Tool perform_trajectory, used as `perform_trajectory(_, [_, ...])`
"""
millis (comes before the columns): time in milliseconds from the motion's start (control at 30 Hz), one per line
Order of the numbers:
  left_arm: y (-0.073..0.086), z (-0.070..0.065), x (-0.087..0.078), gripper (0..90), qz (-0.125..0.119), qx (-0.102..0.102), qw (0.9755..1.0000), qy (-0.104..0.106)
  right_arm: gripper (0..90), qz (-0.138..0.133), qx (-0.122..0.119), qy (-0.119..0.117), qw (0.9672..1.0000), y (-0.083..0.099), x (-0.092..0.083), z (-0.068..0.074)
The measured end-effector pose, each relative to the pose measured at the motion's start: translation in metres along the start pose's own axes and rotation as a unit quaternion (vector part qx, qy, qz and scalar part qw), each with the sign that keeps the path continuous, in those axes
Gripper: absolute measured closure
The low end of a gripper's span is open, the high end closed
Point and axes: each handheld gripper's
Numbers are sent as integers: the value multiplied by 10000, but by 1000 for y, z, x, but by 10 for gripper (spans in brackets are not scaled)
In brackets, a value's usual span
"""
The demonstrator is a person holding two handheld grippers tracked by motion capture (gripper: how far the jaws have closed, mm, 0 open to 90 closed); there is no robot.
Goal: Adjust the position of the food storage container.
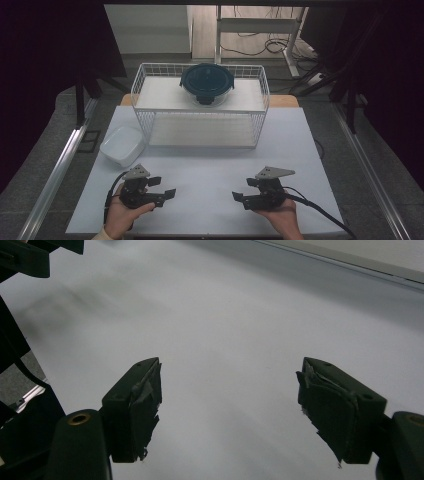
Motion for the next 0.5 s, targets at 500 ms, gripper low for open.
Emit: perform_trajectory(500, [-8, 28, -43, 309, -294, -156, 9987, -373, 269, 26, 212, -50, 9998, 2, -3, -8])
Point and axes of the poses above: each handheld gripper's, and its own axes: x roughly forward along the jaws, y roughly out of its underside, z roughly to its left, and after that the axes turned 1 degree about -z, right-handed
